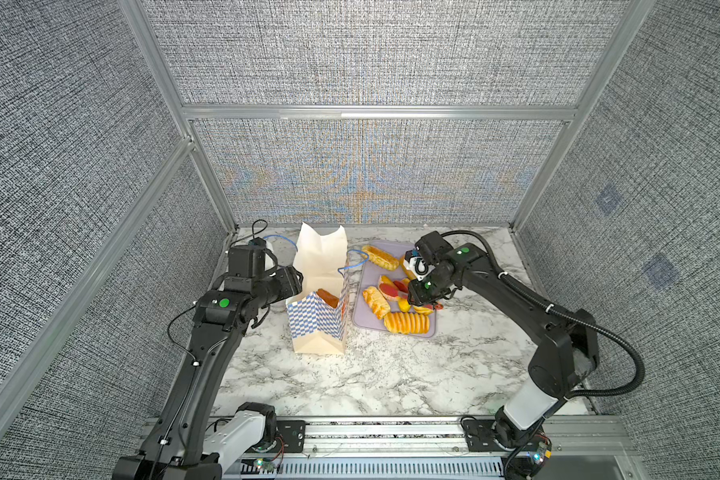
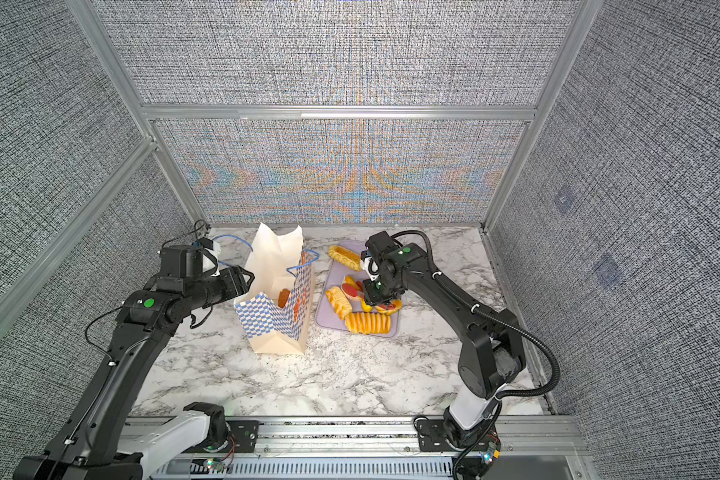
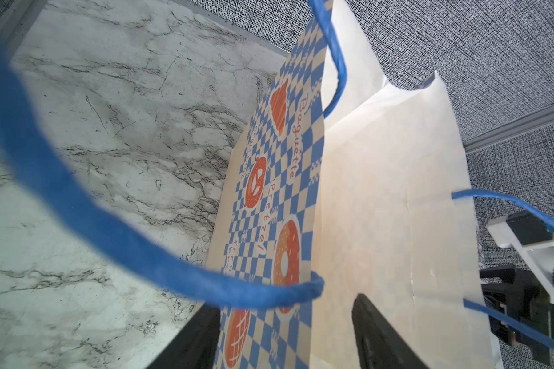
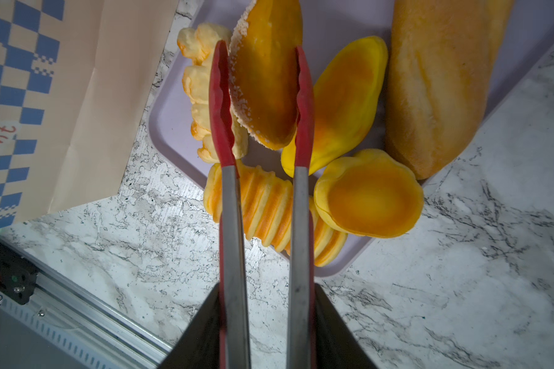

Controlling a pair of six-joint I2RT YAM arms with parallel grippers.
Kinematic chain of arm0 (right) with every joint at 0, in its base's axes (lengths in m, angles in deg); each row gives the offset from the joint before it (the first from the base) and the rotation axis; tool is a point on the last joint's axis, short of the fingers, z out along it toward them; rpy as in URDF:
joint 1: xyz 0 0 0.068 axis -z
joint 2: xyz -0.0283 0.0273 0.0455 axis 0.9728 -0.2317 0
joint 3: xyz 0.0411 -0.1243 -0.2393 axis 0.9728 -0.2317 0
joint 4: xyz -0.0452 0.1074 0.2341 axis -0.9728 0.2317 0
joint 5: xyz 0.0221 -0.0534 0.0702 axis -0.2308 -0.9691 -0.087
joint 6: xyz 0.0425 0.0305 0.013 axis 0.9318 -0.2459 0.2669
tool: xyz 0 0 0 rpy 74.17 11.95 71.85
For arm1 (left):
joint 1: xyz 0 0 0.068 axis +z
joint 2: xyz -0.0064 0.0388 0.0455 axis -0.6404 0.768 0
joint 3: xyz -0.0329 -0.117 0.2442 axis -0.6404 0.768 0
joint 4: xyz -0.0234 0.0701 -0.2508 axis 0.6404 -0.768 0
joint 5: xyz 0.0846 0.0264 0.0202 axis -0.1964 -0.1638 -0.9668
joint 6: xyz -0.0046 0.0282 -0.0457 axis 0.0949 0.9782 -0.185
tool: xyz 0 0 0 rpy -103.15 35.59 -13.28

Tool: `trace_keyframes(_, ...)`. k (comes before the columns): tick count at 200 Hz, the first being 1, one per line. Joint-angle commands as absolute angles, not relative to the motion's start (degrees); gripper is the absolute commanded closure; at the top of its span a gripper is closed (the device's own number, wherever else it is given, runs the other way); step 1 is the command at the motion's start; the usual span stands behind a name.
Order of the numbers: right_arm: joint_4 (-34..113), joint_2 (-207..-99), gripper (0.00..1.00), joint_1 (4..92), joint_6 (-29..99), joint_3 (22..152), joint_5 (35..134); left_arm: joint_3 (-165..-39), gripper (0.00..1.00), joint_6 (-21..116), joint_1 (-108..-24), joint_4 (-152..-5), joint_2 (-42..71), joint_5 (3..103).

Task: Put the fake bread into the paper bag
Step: 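Lower the tongs onto the tray and pinch a yellow pastry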

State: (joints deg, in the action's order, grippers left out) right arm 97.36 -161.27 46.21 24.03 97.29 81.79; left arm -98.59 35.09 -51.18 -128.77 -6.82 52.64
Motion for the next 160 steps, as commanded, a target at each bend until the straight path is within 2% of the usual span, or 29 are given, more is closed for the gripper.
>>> trace_keyframes(1, 97.3, -160.6, 0.59, 46.2, 24.4, 98.0, 80.9, -98.7, 0.36, 35.2, -51.1, -127.9, -6.8, 52.6)
trace_keyframes(80, 97.6, -158.1, 0.61, 46.8, 25.7, 99.4, 80.3, -98.5, 0.5, 35.4, -51.1, -128.0, -7.0, 52.7)
trace_keyframes(160, 95.7, -154.5, 0.63, 49.1, 28.0, 99.4, 82.3, -98.1, 0.81, 35.5, -51.1, -127.4, -6.5, 53.2)
